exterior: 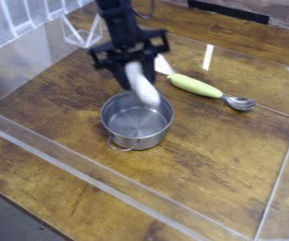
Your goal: Remove the mushroom from the silver pot and put it on the table
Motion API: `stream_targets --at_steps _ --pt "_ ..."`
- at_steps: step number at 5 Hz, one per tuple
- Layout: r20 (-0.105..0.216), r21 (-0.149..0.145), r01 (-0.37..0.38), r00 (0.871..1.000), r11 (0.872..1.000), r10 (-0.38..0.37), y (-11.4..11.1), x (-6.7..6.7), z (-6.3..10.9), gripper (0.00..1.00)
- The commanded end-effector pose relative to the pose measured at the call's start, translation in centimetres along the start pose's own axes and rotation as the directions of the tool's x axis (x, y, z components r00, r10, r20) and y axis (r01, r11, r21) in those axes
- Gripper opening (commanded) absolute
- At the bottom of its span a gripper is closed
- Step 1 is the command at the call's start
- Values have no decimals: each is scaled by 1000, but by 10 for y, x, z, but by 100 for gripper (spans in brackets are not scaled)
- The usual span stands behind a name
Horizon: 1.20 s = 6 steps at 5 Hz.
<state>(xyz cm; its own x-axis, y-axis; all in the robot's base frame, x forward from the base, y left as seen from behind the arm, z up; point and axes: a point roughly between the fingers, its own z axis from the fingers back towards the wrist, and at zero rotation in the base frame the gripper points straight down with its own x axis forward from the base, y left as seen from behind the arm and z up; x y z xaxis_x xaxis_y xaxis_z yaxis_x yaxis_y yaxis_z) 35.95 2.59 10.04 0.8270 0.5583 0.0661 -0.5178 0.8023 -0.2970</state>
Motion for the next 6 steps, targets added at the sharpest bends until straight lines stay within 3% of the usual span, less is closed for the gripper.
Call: stream_targets --at_steps 1,3,4,6 --pt "131 -43 -93 986 995 98 30 28 48 0" --pt "119 -21 -118 986 993 119 112 27 48 0" --pt "92 1 -97 991 995 97 131 25 37 0" --pt "49 31 -102 994 994 101 117 19 -10 0"
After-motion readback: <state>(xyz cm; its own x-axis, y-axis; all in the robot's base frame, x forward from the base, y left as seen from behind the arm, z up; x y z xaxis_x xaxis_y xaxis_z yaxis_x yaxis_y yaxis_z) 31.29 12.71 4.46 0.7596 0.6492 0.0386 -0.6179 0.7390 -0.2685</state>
